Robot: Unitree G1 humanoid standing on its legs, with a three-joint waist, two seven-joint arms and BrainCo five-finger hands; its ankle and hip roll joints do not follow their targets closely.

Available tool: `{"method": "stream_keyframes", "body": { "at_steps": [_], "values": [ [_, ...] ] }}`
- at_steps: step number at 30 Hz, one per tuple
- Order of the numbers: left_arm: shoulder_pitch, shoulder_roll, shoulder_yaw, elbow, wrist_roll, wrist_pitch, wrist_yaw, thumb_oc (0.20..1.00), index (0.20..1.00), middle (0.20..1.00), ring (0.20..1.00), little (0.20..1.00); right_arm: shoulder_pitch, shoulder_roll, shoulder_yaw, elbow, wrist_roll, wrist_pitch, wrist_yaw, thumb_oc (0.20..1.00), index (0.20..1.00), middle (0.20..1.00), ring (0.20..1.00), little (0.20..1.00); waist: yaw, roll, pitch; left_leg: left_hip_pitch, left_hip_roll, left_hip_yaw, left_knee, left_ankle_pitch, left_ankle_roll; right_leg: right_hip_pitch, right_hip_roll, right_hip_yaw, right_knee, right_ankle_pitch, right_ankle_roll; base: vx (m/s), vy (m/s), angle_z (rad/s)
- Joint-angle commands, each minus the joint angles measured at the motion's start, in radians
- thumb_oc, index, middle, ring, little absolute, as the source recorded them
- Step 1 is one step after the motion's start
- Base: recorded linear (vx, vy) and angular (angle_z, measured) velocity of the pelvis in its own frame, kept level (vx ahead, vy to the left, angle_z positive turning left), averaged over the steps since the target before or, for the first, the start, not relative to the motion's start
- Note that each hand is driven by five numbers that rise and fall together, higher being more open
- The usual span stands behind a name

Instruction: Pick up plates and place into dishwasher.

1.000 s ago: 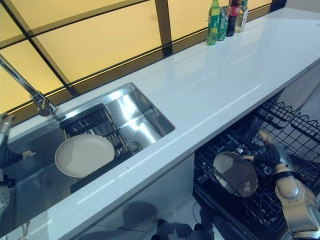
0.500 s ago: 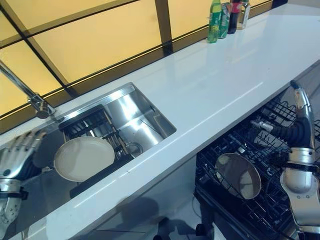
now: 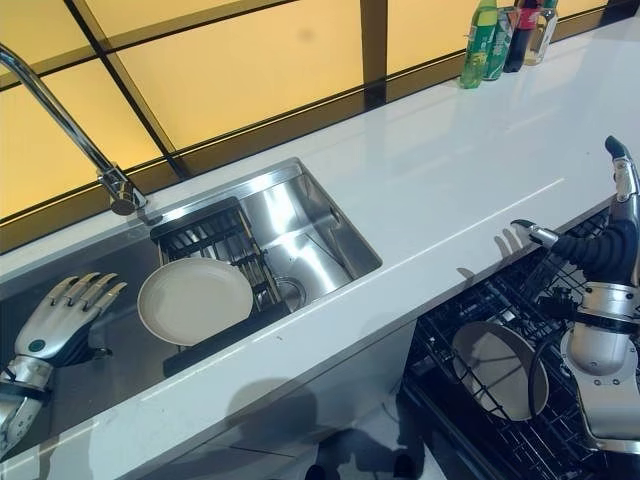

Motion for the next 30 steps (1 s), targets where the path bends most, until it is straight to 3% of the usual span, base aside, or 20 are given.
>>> {"method": "stream_keyframes", "body": {
  "at_steps": [1,14,22,30],
  "values": [
    [0.001,0.133,0.037,-0.020,-0.038,0.013,0.034,1.000,1.000,1.000,1.000,1.000,-0.046,-0.053,0.044,-0.066,0.030,-0.021,-0.025,1.000,1.000,1.000,1.000,1.000,0.010,-0.079,-0.058,-0.066,-0.043,0.044,0.046,0.019,0.042,-0.033,-0.043,0.050,0.047,0.004,0.057,0.00,0.000,0.00],
    [-0.108,0.095,-0.046,-0.040,0.007,-0.031,0.187,1.000,1.000,1.000,1.000,1.000,-0.048,-0.039,0.063,-0.062,0.023,-0.015,-0.041,1.000,1.000,1.000,1.000,1.000,-0.013,-0.090,-0.033,-0.071,-0.042,0.058,0.040,0.016,0.050,-0.061,-0.048,0.078,0.063,0.012,0.067,0.00,0.000,0.00],
    [-0.156,0.098,-0.151,-0.068,0.029,-0.075,0.139,1.000,1.000,1.000,1.000,1.000,-0.041,-0.041,0.061,-0.061,0.023,-0.032,-0.051,1.000,1.000,1.000,1.000,1.000,-0.036,-0.094,-0.007,-0.079,-0.042,0.077,0.044,0.012,0.058,-0.079,-0.047,0.107,0.069,0.019,0.074,0.00,0.006,-0.04],
    [-0.156,0.129,-0.185,-0.053,-0.015,-0.064,0.094,1.000,1.000,1.000,1.000,1.000,-0.047,-0.048,0.069,-0.056,0.025,-0.045,-0.070,1.000,1.000,1.000,1.000,1.000,-0.039,-0.097,0.003,-0.078,-0.047,0.087,0.050,0.006,0.066,-0.080,-0.049,0.120,0.069,0.022,0.083,0.00,0.008,-0.07]
  ]
}}
